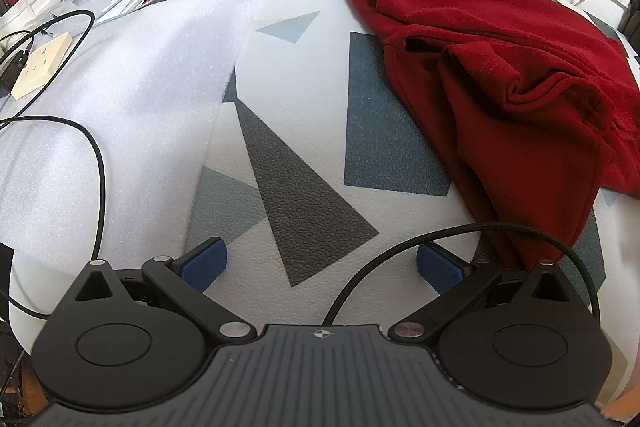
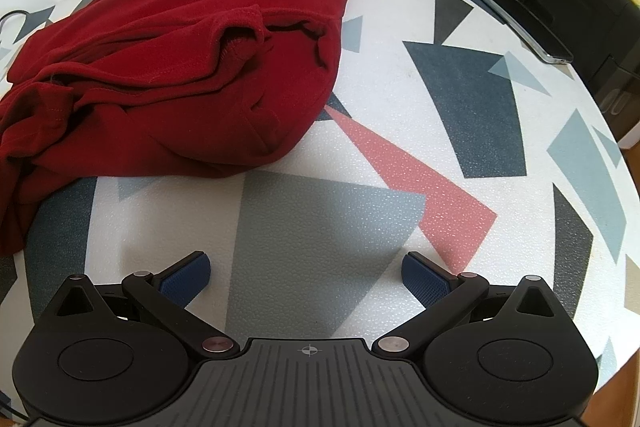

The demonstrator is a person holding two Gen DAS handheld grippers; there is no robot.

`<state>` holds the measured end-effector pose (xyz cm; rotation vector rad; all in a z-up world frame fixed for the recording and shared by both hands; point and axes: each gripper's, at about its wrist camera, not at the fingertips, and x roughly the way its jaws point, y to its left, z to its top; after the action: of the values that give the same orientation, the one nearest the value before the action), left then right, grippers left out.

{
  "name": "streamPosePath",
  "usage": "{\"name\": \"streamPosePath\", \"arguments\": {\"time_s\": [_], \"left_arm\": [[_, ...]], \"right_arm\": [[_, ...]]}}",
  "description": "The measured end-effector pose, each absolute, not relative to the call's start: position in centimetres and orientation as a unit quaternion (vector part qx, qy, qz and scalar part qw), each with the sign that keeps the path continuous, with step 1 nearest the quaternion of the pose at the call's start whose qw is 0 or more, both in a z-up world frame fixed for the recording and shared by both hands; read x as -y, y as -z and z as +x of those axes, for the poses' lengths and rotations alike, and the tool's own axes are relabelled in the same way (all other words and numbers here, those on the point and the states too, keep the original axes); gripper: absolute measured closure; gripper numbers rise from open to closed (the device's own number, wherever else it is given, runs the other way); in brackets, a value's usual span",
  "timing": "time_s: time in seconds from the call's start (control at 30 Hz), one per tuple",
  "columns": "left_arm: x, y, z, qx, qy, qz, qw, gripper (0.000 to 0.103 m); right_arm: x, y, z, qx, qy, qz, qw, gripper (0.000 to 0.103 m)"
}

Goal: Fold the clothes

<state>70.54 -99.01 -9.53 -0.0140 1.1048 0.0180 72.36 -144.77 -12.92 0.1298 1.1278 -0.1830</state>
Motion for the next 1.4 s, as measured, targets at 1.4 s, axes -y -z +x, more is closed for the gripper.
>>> {"name": "streamPosePath", "arguments": {"time_s": [1.4], "left_arm": [[102.5, 5.9, 67.2, -0.406, 0.183, 0.020, 0.895, 0.029]], "right_arm": [[146.6, 11.9, 73.2, -0.513, 0.058, 0.030, 0.856, 0.020]]}}
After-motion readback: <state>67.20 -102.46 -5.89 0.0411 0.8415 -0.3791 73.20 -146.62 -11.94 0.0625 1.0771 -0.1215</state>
